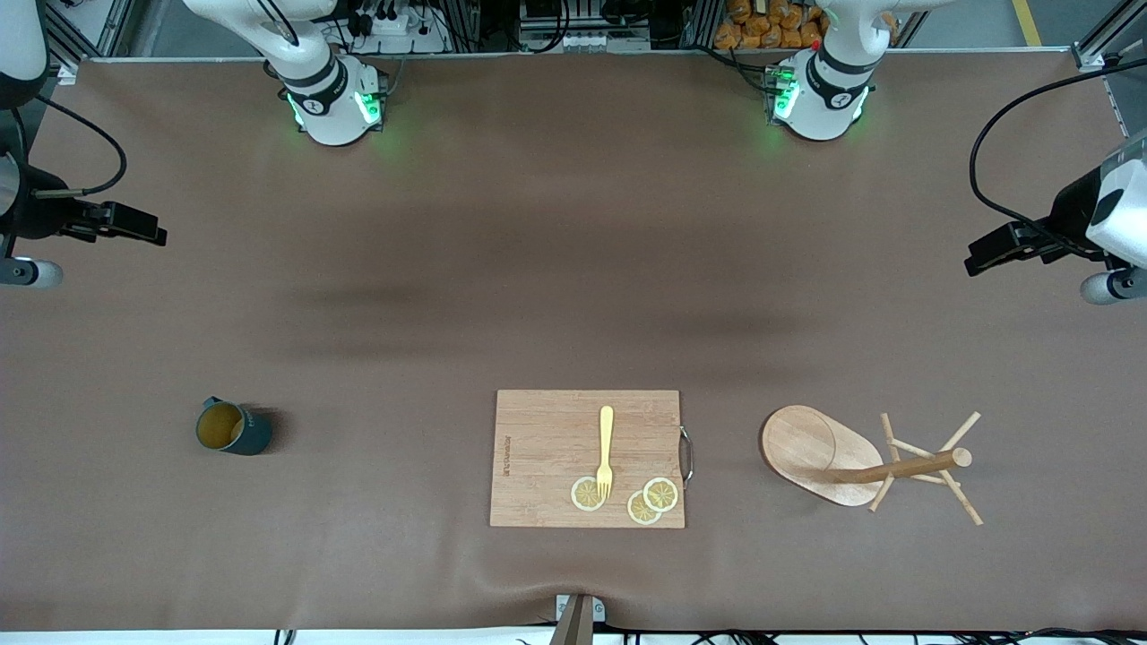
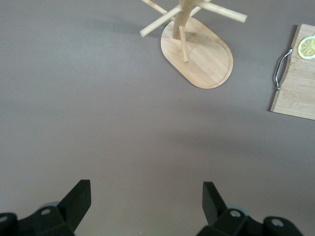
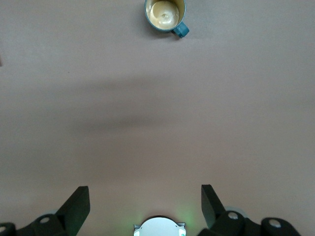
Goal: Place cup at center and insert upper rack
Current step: 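Reach the right gripper toward the teal mug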
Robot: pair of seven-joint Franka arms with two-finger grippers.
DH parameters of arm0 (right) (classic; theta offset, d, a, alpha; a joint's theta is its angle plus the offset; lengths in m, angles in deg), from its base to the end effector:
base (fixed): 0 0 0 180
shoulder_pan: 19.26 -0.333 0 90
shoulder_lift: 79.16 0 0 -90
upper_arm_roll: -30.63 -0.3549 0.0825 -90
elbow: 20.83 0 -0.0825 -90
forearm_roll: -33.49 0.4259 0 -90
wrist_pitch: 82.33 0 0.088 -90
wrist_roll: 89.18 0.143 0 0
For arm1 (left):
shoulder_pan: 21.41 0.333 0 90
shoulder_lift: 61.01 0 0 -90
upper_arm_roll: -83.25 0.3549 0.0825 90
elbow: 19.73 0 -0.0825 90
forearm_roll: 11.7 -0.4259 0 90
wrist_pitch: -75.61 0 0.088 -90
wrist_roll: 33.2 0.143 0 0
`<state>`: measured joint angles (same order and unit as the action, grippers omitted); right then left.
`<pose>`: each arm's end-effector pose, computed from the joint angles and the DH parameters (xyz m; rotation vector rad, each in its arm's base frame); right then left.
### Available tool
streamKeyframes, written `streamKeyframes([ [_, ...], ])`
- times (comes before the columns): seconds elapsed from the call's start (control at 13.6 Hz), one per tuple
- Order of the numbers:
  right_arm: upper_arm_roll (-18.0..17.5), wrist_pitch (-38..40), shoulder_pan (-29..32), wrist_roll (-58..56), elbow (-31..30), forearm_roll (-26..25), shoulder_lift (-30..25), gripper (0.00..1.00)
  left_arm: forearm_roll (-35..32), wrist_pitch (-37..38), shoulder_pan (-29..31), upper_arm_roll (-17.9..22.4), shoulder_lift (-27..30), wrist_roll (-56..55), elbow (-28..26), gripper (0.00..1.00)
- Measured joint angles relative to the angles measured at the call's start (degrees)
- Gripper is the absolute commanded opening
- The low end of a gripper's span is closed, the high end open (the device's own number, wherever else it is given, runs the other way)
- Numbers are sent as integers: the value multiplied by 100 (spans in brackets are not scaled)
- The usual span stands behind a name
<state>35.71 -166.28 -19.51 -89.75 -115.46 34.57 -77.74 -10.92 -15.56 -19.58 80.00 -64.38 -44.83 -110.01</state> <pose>0.5778 -0.0454 0.5647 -3.0957 0.1155 0.3266 0.6150 -0.0162 0.5911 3.1164 0.2793 -0.0702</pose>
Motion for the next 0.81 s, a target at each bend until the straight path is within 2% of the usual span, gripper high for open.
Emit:
streamKeyframes([
  [0.81, 0, -7, 0, 0, 116, 0, -1, 100, -1, 134, -29, -130, 0, -5, -46, 100],
])
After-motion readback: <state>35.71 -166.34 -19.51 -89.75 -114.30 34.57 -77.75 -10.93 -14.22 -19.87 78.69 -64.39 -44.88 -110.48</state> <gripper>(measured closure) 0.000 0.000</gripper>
